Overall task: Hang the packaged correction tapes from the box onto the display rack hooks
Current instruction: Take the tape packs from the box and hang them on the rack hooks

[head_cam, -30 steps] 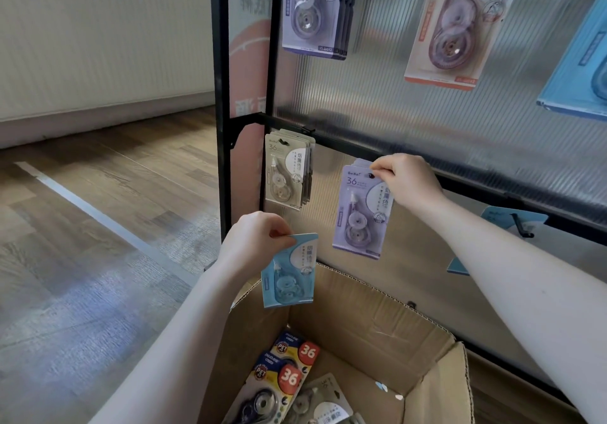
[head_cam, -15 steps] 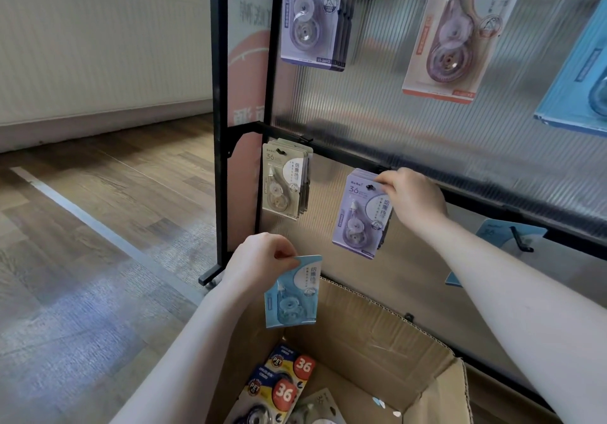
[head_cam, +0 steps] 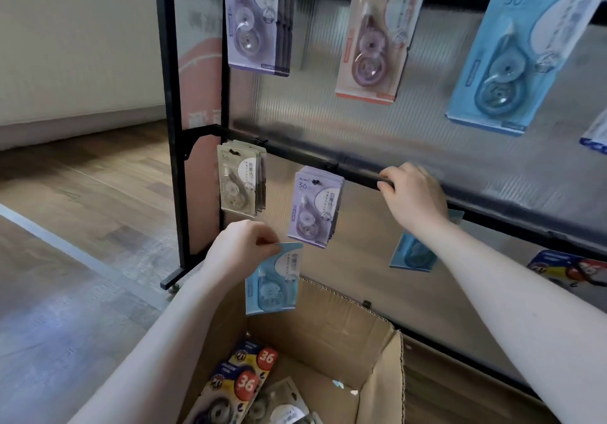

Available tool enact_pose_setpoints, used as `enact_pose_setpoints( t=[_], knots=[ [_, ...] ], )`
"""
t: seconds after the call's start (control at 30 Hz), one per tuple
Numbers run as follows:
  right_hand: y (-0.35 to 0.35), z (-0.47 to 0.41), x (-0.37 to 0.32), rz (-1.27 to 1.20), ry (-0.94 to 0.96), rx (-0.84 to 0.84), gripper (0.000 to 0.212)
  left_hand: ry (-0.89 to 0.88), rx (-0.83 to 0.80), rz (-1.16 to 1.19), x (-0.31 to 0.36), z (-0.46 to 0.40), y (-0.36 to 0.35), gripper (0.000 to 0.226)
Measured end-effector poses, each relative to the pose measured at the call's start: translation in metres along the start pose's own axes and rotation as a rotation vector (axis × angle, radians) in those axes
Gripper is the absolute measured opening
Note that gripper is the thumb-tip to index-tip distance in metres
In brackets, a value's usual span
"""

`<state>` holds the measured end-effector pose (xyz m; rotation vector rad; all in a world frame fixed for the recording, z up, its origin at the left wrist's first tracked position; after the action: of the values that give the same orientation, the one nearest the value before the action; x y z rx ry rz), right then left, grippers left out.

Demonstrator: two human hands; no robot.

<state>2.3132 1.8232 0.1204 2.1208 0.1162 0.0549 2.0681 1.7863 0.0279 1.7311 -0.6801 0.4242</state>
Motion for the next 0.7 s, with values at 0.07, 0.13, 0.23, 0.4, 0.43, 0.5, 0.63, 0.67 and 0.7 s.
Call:
enact_pose_setpoints(
  t=[0.07,0.13,0.23,0.4,0.43,0.5,0.63,0.67,0.7],
  knots=[
    [0.009,0.009,0.015,0.011,-0.026,-0.002,0.031,-0.047,0.012,-0.012,0.017,0.001,-0.002,0.005],
    [0.018,0.02,0.032,0.027,-0.056,-0.015,0.031,-0.086,0.004,-0.032,0.035,0.003,-0.008,0.007],
    [0.031,0.04,0.06,0.074,-0.099,-0.031,0.032,-0.147,-0.008,-0.06,0.064,0.005,-0.017,0.01],
    [0.051,0.071,0.111,0.134,-0.193,-0.058,0.034,-0.253,-0.001,-0.079,0.122,-0.004,-0.029,0.013],
    [0.054,0.078,0.121,0.146,-0.208,-0.067,0.034,-0.274,-0.006,-0.089,0.135,-0.006,-0.032,0.013],
    [0.06,0.091,0.138,0.161,-0.237,-0.081,0.035,-0.315,-0.003,-0.108,0.16,-0.011,-0.035,0.013],
    [0.068,0.108,0.17,0.186,-0.286,-0.092,0.037,-0.37,0.018,-0.102,0.21,-0.021,-0.039,0.011],
    [0.07,0.111,0.177,0.191,-0.297,-0.092,0.037,-0.386,0.016,-0.1,0.221,-0.022,-0.041,0.011],
    [0.072,0.113,0.183,0.191,-0.307,-0.091,0.036,-0.403,0.012,-0.101,0.231,-0.024,-0.044,0.011]
  ],
)
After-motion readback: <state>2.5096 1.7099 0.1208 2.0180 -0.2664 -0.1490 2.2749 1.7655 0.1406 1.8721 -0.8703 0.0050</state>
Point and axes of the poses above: each hand's wrist, its own z-axis away from the middle knuckle, its own y-axis out of the back of the hand, x = y × z, the point moved 6 cm from there along -z, towards the middle knuckle
